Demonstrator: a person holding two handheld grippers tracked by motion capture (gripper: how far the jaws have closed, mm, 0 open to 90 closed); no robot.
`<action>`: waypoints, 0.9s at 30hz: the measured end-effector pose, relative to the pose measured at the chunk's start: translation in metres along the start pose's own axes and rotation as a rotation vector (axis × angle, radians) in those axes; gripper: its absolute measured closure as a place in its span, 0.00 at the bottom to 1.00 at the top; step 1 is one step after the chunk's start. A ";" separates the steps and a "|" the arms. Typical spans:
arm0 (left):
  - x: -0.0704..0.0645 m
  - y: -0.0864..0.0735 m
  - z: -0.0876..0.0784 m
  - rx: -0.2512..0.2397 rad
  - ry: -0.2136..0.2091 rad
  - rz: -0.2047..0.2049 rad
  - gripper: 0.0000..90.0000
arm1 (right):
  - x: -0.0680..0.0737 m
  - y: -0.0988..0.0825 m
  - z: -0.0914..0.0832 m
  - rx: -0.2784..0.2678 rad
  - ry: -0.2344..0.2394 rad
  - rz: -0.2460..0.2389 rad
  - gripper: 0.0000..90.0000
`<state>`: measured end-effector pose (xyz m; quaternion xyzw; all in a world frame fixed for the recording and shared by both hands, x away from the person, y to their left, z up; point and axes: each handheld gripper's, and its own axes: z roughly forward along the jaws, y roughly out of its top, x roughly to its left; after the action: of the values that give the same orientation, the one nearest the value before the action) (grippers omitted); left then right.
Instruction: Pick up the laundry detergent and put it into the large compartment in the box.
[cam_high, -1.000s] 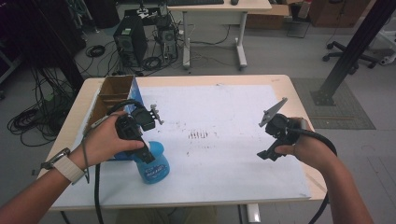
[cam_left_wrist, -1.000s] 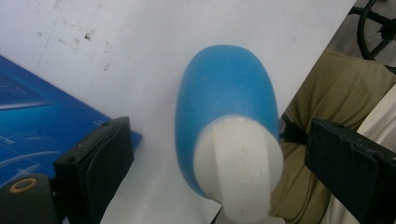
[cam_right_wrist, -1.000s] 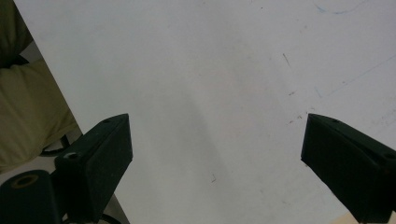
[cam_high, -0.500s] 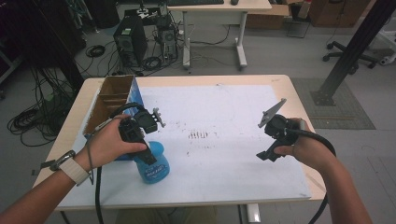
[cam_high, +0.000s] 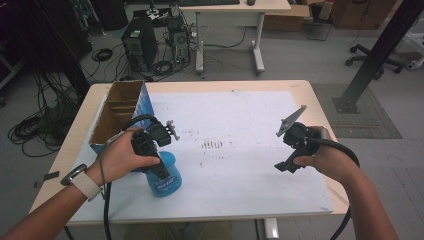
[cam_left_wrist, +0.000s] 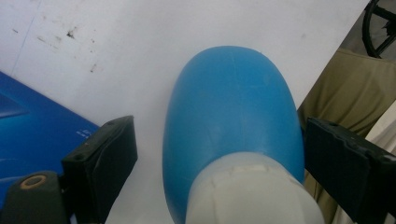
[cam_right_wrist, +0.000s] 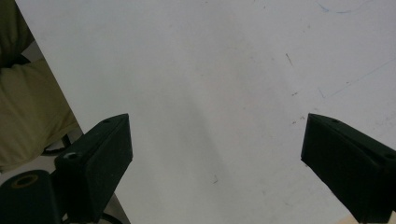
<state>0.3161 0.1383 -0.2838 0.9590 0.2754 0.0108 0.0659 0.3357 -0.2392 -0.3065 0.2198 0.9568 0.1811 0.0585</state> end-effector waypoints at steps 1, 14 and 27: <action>0.000 0.000 0.000 0.002 0.002 0.003 0.14 | 0.000 -0.001 0.000 0.000 0.000 -0.002 0.10; 0.001 0.000 0.002 0.003 0.021 0.002 0.24 | 0.000 -0.002 0.000 -0.002 0.001 0.001 0.10; -0.002 0.002 0.002 0.012 0.009 0.015 0.36 | 0.000 -0.003 0.001 -0.001 0.002 0.006 0.10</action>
<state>0.3153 0.1355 -0.2854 0.9614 0.2683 0.0137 0.0589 0.3344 -0.2414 -0.3088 0.2226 0.9561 0.1819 0.0571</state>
